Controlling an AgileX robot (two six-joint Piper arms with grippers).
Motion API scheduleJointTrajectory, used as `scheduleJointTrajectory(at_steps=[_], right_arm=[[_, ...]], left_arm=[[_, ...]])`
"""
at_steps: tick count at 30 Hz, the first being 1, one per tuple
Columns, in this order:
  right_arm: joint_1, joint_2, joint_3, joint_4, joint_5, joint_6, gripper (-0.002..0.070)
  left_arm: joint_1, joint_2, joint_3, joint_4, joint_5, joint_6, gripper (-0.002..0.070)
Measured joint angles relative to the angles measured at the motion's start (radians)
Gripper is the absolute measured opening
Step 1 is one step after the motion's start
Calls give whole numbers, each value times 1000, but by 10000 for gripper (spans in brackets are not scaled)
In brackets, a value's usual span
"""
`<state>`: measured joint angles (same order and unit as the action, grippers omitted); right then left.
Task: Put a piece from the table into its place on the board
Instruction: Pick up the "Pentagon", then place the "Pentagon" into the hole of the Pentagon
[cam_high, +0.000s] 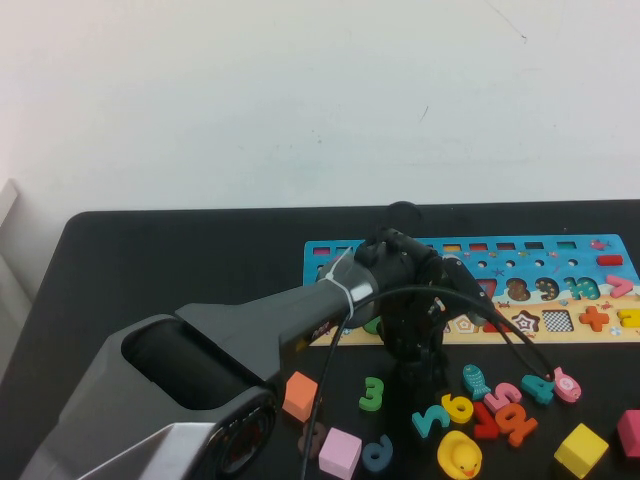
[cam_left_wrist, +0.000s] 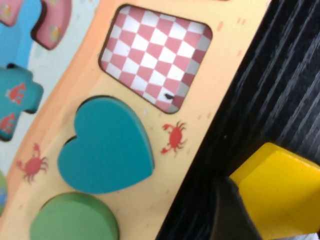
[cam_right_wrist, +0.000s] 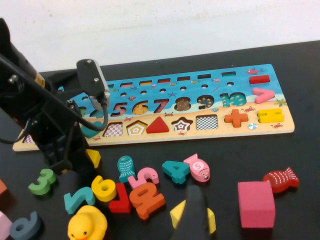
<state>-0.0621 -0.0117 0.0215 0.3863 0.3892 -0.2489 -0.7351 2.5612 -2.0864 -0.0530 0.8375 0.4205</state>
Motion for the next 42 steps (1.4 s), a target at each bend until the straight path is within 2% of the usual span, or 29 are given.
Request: scheduleJointTrajectory(at_steps=[9, 18, 25, 33, 42], right_arm=[[0, 0, 0, 0, 0, 0, 593], [0, 0, 0, 0, 0, 0, 593], [0, 0, 0, 0, 0, 0, 593], [0, 0, 0, 0, 0, 0, 593], [0, 0, 0, 0, 0, 0, 593]], left_arm=[[0, -48, 0, 97, 53, -2, 307], [0, -147, 0, 139, 56, -2, 307], [-1, -163, 0, 139, 71, -2, 307], [-7, -164, 0, 123, 82, 100, 307], [-7, -164, 0, 72, -12, 149, 307]])
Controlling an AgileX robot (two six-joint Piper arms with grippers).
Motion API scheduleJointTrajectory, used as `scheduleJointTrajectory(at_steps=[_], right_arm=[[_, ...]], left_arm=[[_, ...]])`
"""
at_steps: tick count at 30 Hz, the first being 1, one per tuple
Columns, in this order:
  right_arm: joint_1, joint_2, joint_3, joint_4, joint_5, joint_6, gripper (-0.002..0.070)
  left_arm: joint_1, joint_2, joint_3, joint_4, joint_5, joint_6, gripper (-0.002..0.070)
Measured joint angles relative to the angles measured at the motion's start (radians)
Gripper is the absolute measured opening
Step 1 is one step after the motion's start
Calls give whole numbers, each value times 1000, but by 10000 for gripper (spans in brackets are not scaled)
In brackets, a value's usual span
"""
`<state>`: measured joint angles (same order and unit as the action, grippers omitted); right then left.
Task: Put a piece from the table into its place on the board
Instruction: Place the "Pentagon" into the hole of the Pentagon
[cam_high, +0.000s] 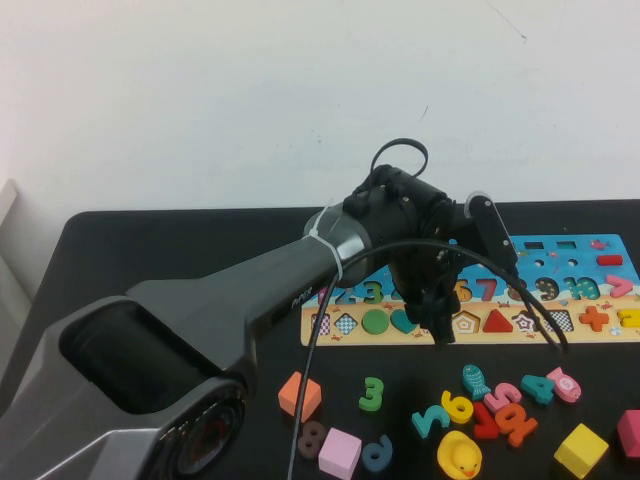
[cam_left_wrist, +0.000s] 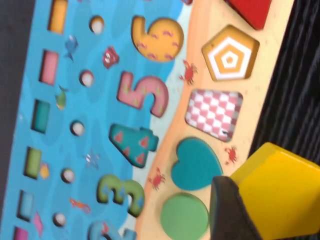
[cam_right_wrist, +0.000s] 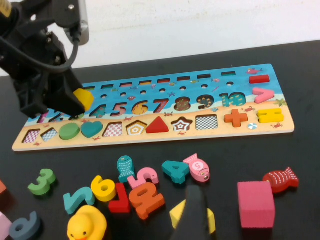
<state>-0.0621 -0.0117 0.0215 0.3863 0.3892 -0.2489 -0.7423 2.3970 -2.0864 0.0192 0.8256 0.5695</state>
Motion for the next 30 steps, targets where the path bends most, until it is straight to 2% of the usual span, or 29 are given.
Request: scheduleJointTrajectory(at_steps=[8, 21, 30], right_arm=[[0, 0, 0, 0, 0, 0, 593], [0, 0, 0, 0, 0, 0, 593], [0, 0, 0, 0, 0, 0, 593]], left_arm=[[-2, 51, -8, -9, -63, 27, 307], [-4, 199, -183, -72, -179, 31, 307], [-4, 264, -189, -75, -242, 31, 307]])
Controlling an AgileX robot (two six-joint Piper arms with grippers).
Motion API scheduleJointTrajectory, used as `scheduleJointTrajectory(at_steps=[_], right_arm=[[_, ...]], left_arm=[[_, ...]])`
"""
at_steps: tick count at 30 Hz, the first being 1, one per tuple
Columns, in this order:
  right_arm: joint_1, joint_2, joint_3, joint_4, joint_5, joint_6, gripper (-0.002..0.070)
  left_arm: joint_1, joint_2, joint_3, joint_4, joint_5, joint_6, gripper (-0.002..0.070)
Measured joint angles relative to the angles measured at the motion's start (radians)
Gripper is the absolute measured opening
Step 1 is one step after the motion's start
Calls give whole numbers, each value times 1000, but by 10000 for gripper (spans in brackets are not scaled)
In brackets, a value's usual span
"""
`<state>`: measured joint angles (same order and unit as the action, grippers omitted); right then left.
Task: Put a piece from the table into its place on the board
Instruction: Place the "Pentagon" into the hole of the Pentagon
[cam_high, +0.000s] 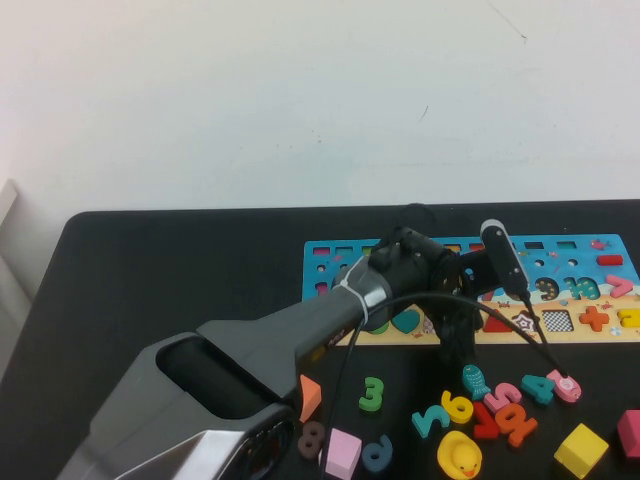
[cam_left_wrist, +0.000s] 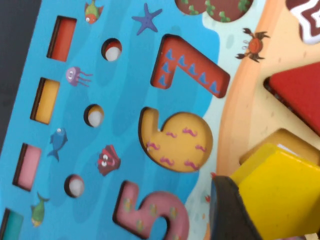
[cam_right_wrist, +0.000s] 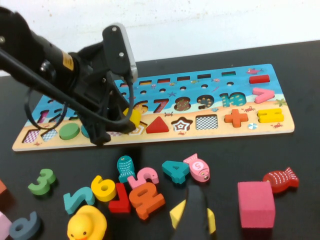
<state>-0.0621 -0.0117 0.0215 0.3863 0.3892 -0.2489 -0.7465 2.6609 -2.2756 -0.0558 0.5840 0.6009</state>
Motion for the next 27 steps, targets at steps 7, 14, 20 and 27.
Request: scheduleJointTrajectory(at_steps=[7, 14, 20, 27], right_arm=[[0, 0, 0, 0, 0, 0, 593], [0, 0, 0, 0, 0, 0, 593], [0, 0, 0, 0, 0, 0, 593], [0, 0, 0, 0, 0, 0, 593]], left_arm=[[0, 26, -2, 0, -71, 0, 307], [0, 30, -2, 0, -75, 0, 307], [0, 30, -5, -10, -59, 0, 307], [-2, 30, -9, -27, -44, 0, 307]])
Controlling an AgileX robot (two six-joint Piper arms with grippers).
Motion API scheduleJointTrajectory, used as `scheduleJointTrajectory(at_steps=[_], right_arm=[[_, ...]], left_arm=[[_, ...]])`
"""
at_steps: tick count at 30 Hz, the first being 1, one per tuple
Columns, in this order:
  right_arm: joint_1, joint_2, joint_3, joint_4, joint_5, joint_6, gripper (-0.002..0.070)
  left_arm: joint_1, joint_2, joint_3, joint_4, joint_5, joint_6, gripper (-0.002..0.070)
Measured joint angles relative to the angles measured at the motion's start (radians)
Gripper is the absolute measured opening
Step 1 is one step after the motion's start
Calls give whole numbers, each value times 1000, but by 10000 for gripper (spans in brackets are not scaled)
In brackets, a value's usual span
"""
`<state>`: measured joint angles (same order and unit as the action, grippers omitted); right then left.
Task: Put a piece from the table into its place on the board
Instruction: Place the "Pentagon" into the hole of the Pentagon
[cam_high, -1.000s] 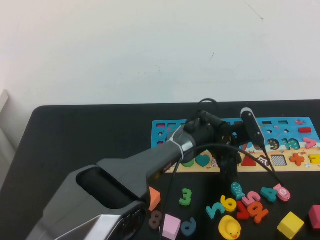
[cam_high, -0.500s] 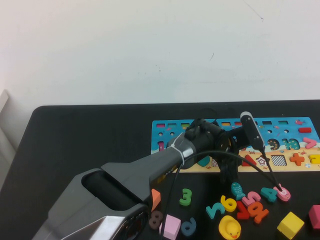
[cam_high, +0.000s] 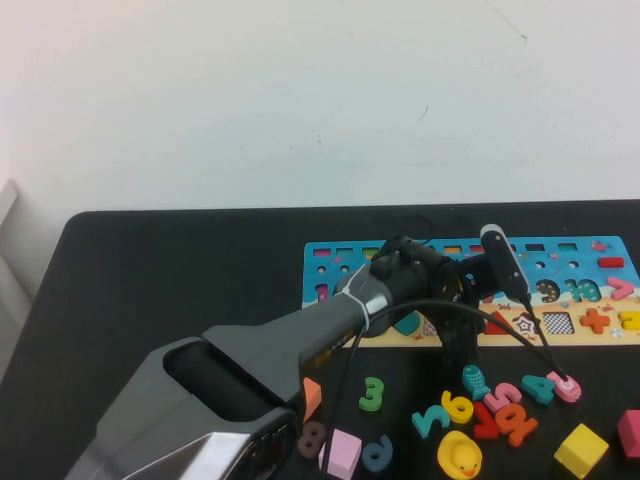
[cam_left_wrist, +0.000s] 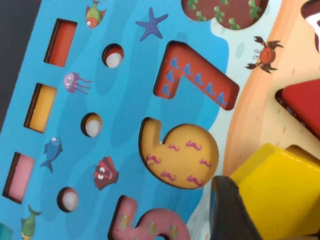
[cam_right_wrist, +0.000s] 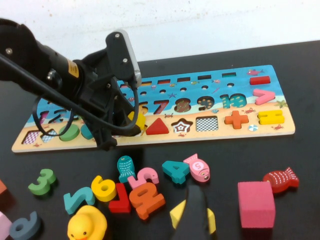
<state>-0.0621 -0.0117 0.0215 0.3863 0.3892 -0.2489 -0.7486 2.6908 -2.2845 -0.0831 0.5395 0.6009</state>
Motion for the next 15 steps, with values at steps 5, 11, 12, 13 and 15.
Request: scheduleJointTrajectory(at_steps=[5, 11, 12, 13, 15], right_arm=[[0, 0, 0, 0, 0, 0, 593], [0, 0, 0, 0, 0, 0, 593], [0, 0, 0, 0, 0, 0, 593], [0, 0, 0, 0, 0, 0, 593], [0, 0, 0, 0, 0, 0, 593]], left_arm=[[-10, 0, 0, 0, 10, 0, 307], [-16, 0, 0, -2, 25, 0, 307], [-16, -2, 0, -2, 31, 0, 307], [-16, -3, 0, -2, 40, 0, 307], [-16, -10, 0, -2, 56, 0, 307]])
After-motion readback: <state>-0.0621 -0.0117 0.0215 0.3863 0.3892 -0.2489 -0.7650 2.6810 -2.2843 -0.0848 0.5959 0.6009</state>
